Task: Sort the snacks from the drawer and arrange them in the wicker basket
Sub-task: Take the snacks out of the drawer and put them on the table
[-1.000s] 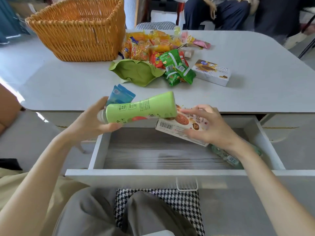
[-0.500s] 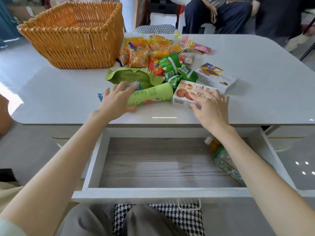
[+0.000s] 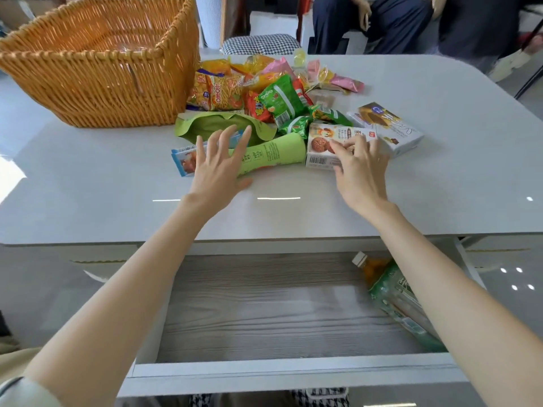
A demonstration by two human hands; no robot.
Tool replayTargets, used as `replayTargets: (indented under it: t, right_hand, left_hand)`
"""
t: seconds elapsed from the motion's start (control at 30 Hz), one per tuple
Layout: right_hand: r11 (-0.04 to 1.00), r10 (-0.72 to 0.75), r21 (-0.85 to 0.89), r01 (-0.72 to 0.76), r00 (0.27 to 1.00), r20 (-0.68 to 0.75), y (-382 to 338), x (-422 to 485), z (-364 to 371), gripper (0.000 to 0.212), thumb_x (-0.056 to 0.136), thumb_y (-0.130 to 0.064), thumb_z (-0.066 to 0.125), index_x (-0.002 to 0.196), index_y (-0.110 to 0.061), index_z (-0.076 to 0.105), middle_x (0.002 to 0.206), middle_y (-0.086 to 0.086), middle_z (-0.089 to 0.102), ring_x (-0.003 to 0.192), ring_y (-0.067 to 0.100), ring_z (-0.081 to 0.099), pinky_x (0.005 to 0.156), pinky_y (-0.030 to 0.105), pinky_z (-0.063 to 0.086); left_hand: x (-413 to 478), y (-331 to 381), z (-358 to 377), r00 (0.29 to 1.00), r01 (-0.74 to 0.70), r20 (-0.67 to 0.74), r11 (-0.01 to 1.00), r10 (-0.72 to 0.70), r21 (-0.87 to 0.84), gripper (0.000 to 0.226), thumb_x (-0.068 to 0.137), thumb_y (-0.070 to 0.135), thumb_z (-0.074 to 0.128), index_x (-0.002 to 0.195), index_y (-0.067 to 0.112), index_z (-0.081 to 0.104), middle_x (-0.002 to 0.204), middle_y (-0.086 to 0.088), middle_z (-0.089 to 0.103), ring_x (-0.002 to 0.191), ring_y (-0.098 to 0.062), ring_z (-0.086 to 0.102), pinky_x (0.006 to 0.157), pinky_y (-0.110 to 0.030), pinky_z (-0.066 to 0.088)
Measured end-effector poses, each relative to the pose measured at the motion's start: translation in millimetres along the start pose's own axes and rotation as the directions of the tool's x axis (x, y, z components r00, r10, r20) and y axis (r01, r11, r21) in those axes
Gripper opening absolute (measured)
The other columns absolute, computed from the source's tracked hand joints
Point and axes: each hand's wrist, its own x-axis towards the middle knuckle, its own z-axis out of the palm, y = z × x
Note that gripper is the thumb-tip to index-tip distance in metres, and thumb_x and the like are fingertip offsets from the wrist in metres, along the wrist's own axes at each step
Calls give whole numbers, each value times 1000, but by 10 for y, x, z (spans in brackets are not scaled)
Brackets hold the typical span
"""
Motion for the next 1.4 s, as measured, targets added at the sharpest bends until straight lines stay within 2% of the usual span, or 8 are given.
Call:
replayTargets:
  t: [0.23,0.33,0.43,0.6,0.73,0.9,1.07,1.4]
  right_hand:
    - [936,-80,341,84,996,-25,24,-740,-397,31,94,-18,56,125,-19,61,116,-1,60,105,12,50,81,27,43]
    - [930,-72,364,45,996,61,216,-1200,-525,21,95,-23,56,114,-21,64,103,-11,61,92,4,49,75,24,47]
    - [949,-1,311,-48,988,155,499,-1649,-544,19,93,-29,58,111,-25,64,101,-16,60,94,6,55,74,32,53]
    - [986,162,-114,-119,811,563,1017,-1983,-365,81,81,-59,63,147,-29,30,147,2,37,129,28,37,99,40,42]
    - [970,242,-178,-165,681,691,1166,-1908,-220,116,62,-63,78,150,-32,8,146,15,35,130,40,38,100,49,39]
    - [996,83,-72,-47,748,658,1109,-1937,-222,112,56,-49,83,146,-35,18,140,6,43,124,35,43,98,51,42]
    - [982,-116,190,-3,780,615,935,-1988,-294,111,56,-45,84,145,-42,19,146,-8,40,123,23,43,93,38,43]
    - [796,-243,604,-46,889,388,119,-2002,-652,110,54,-44,90,143,-52,25,113,-33,45,113,6,47,101,37,43]
  left_hand:
    - [-494,485,-118,974,-199,-138,965,177,-170,66,91,35,60,149,17,32,146,-8,41,137,-30,34,117,-51,17]
    - [-846,849,-207,961,-243,-206,913,182,-328,49,94,26,57,141,20,45,135,1,53,117,-20,53,89,-38,50]
    - [-1150,1171,-163,949,-297,-223,869,223,-395,39,93,18,56,131,24,55,123,8,58,107,-13,55,69,-28,49]
    - [-1286,1592,225,955,-273,-15,858,297,-435,42,94,26,53,135,30,49,127,9,54,113,-16,54,71,-26,44]
    - [-1145,1784,557,893,-206,283,878,349,-433,56,96,31,48,147,36,26,147,8,36,130,-20,41,92,-37,45]
    - [-1031,1888,740,816,-168,434,875,382,-454,77,92,30,59,151,38,10,159,3,13,140,-27,26,102,-48,41]
    - [-1160,1655,640,826,-93,444,861,348,-501,70,87,36,66,147,35,28,140,0,44,120,-23,51,96,-42,46]
    - [-1584,1060,-420,994,111,89,431,-70,-895,25,86,24,68,110,26,63,101,10,69,90,-18,67,83,-37,54]
